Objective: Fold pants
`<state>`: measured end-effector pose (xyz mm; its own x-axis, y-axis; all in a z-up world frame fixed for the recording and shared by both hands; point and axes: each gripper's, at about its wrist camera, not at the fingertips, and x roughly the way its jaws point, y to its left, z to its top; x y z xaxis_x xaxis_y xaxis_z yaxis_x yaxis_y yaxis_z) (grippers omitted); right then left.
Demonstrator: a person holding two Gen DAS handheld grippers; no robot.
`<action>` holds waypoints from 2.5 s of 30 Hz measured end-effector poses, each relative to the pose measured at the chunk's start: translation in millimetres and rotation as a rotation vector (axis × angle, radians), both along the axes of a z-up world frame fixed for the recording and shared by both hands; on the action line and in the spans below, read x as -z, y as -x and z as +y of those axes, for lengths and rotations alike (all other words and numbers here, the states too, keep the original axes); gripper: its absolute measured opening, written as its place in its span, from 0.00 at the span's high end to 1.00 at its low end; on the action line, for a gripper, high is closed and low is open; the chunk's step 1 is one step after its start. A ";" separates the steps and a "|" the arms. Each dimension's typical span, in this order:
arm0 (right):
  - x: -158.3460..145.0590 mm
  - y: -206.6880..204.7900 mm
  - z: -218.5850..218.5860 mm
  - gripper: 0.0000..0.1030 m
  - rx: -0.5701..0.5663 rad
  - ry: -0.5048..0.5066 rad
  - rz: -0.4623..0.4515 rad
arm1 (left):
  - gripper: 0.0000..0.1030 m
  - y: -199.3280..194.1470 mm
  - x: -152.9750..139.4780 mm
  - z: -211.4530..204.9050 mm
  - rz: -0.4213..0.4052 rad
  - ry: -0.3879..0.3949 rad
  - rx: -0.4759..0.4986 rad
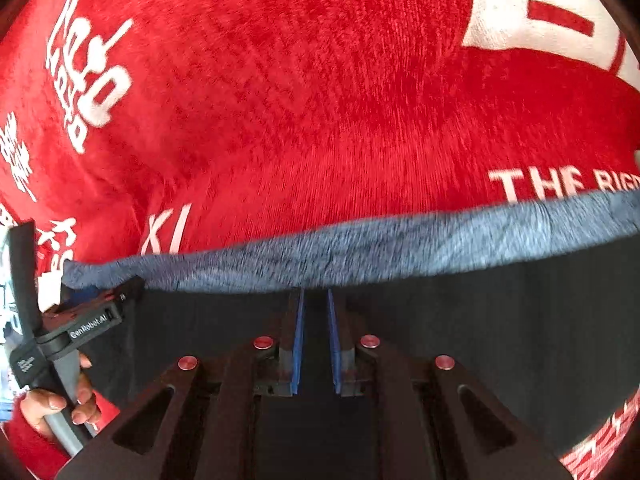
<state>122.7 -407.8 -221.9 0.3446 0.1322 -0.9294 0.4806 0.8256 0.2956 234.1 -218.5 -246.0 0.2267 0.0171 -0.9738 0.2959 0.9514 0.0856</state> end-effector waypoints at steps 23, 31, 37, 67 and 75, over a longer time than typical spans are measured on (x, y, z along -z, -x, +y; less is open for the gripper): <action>-27.8 126.3 -12.4 0.57 0.093 0.104 0.146 | 0.00 110.1 -17.7 14.2 0.102 -0.025 0.115; -44.9 174.9 -5.3 0.44 0.127 -0.003 0.155 | 0.00 130.9 -54.0 1.4 0.083 -0.036 0.174; -51.5 216.6 -4.7 0.42 0.199 -0.071 0.158 | 0.00 156.5 -86.2 -19.8 0.059 0.005 0.215; -34.3 301.3 -80.8 0.31 0.386 -0.242 0.098 | 0.00 240.0 -76.2 -161.3 0.111 -0.012 0.389; -32.7 300.9 -99.9 0.31 0.372 -0.191 0.133 | 0.00 243.7 -69.8 -179.5 0.114 -0.019 0.399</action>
